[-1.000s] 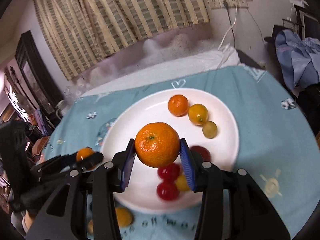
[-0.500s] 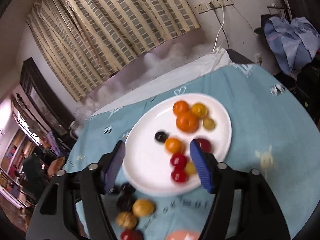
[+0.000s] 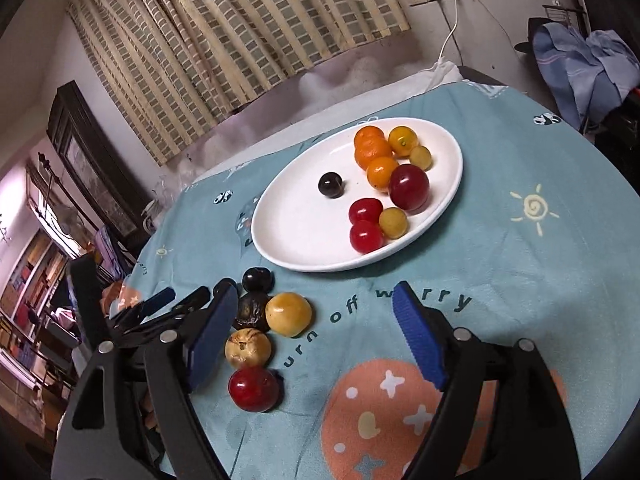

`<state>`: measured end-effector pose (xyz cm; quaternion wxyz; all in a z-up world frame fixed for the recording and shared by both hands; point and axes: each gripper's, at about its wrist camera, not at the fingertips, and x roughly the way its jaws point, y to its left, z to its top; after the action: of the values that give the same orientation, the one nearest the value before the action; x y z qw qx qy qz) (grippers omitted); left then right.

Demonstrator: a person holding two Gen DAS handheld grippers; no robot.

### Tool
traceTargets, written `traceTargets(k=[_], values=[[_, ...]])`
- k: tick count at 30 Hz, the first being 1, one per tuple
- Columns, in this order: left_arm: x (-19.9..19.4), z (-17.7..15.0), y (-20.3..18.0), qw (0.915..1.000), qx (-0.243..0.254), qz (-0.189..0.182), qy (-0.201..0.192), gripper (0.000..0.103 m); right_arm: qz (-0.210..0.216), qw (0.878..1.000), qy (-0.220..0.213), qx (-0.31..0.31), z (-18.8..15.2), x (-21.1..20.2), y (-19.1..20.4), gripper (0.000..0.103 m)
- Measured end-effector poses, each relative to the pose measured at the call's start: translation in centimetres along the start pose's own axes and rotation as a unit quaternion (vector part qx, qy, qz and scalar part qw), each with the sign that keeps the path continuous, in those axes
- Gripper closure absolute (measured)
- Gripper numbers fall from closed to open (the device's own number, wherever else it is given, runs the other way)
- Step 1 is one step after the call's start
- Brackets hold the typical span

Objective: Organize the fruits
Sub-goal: 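Grasp a dark purple plum with the left gripper while the right gripper grasps a yellow fruit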

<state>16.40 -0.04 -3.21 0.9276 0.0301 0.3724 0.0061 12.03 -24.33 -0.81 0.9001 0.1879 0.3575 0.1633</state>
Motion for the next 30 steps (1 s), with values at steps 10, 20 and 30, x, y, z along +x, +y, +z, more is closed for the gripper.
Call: traceTargets(k=[10, 20, 30], values=[[3.1, 0.6, -0.6, 0.9982, 0.008, -0.026, 0.054, 0.025, -0.015, 1.000, 0.003, -0.018, -0.2, 0.4, 0.2, 0.023], [3.4, 0.5, 0.2, 0.9955, -0.013, -0.075, 0.056, 0.062, -0.021, 1.000, 0.007, -0.023, -0.4, 0.8, 0.1, 0.023], [3.0, 0.4, 1.1, 0.9951, -0.028, -0.081, 0.049, 0.077, -0.022, 0.999, 0.006, -0.034, -0.5, 0.8, 0.3, 0.023]])
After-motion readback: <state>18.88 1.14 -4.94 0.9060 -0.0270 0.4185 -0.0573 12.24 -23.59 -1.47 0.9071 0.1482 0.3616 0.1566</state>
